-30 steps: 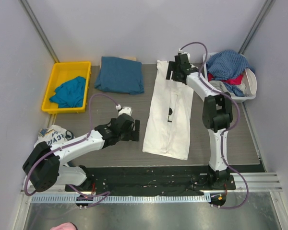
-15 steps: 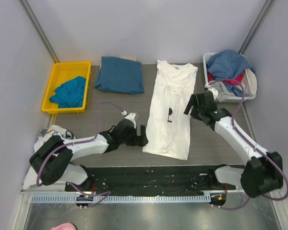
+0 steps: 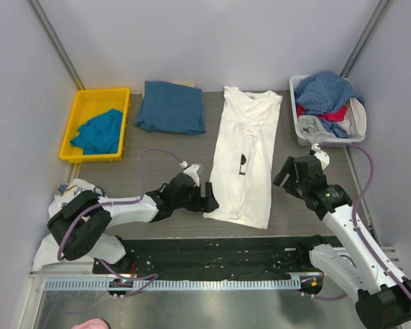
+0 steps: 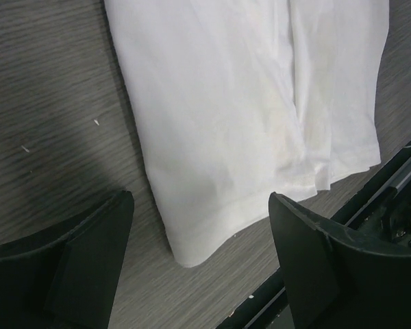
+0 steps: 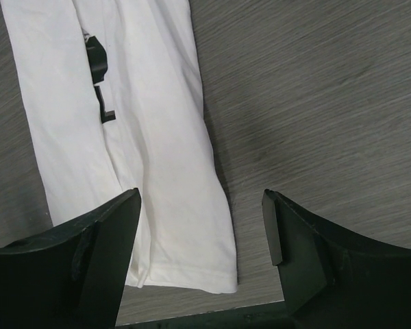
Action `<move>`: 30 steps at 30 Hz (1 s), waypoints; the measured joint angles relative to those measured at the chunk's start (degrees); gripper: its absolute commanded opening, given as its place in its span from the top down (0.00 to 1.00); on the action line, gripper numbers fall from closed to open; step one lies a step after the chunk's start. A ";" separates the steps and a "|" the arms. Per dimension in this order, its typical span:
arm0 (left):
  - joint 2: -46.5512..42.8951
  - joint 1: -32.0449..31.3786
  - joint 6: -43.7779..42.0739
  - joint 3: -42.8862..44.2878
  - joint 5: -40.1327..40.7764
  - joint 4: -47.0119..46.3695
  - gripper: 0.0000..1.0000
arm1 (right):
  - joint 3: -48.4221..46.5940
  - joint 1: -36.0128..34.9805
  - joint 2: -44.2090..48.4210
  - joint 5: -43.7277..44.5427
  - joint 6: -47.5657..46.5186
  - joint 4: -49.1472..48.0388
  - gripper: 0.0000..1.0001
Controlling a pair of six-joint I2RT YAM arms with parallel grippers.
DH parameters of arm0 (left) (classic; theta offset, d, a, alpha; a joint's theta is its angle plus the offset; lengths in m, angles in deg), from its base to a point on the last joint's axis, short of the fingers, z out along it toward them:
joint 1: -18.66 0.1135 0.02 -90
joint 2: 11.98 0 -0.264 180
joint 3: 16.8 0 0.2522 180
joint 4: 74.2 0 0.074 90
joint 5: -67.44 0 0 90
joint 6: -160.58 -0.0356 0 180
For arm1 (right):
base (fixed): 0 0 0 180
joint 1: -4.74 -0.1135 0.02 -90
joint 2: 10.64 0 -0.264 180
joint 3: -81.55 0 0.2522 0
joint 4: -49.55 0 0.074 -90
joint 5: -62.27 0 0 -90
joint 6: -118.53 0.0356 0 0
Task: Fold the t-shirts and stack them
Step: Fold the tshirt
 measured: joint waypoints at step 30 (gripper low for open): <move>-0.63 -5.95 4.46 -3.93 6.19 -4.09 0.44 | 1.97 -2.01 0.00 -0.07 1.97 4.92 0.20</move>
